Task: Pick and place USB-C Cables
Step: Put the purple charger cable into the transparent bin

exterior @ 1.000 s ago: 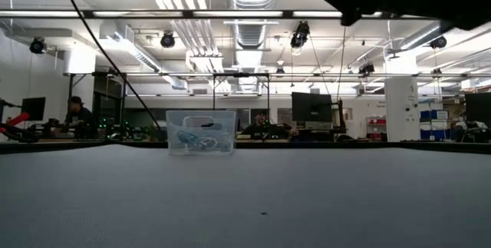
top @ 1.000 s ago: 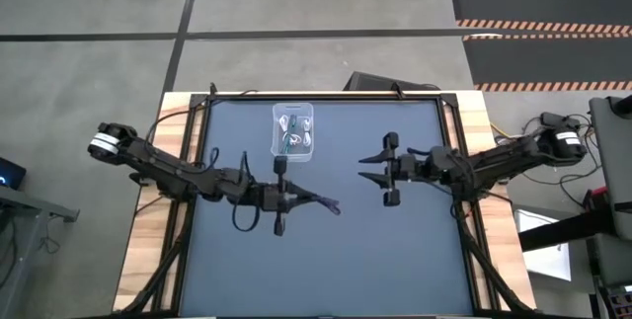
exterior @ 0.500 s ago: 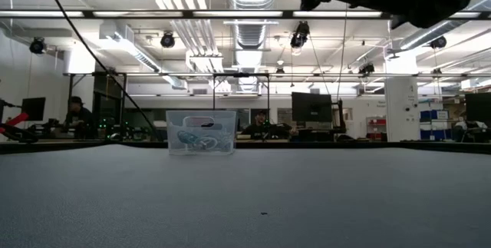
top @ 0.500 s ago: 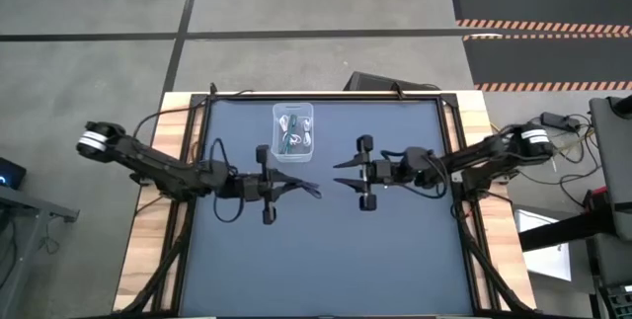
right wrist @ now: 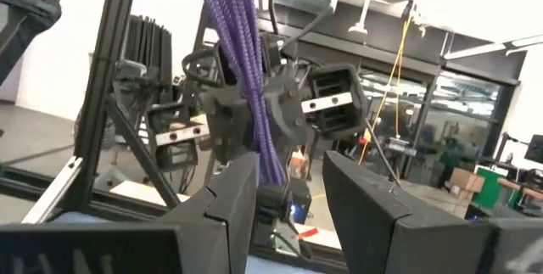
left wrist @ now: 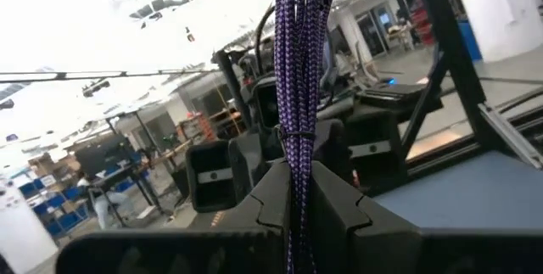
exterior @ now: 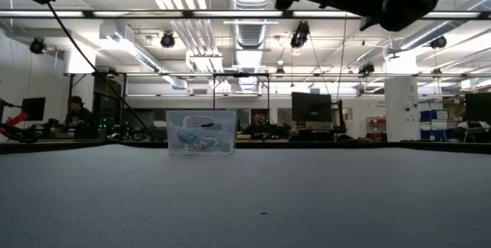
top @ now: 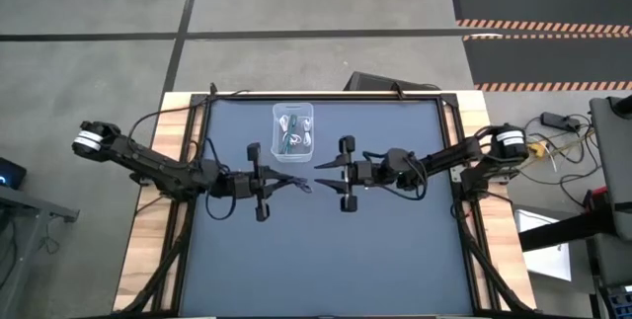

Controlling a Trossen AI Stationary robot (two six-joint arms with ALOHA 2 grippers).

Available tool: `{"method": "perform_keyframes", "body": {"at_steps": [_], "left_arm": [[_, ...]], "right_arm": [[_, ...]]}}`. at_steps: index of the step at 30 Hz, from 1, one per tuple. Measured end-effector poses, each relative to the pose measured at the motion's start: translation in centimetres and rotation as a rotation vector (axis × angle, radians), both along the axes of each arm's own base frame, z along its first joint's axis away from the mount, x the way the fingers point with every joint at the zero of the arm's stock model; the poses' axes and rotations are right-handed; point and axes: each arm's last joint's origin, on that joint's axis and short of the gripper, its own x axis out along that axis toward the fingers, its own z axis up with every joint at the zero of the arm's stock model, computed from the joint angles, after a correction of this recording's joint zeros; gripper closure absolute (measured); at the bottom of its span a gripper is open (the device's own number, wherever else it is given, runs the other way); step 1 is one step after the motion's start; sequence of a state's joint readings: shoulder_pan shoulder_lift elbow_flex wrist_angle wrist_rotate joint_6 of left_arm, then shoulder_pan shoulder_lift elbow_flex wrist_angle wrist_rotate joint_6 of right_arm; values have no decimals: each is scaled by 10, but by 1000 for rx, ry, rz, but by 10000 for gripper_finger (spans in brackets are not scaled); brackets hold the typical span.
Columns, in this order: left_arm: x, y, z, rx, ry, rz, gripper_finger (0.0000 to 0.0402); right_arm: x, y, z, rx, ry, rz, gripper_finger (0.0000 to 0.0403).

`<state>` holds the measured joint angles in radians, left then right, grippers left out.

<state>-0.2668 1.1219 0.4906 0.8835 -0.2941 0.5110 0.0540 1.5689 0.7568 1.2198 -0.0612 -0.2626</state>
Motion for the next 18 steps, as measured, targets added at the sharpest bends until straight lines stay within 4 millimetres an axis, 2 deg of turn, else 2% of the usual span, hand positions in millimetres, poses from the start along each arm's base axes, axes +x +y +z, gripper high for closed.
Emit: {"method": "perform_keyframes", "body": {"at_steps": [8, 18], "left_arm": [[1, 2, -5, -4, 25, 45, 391], [2, 3, -6, -14, 35, 75, 391]], "right_arm": [[11, 1, 9, 6, -28, 1, 268], [17, 1, 17, 18, -47, 6, 215]]}}
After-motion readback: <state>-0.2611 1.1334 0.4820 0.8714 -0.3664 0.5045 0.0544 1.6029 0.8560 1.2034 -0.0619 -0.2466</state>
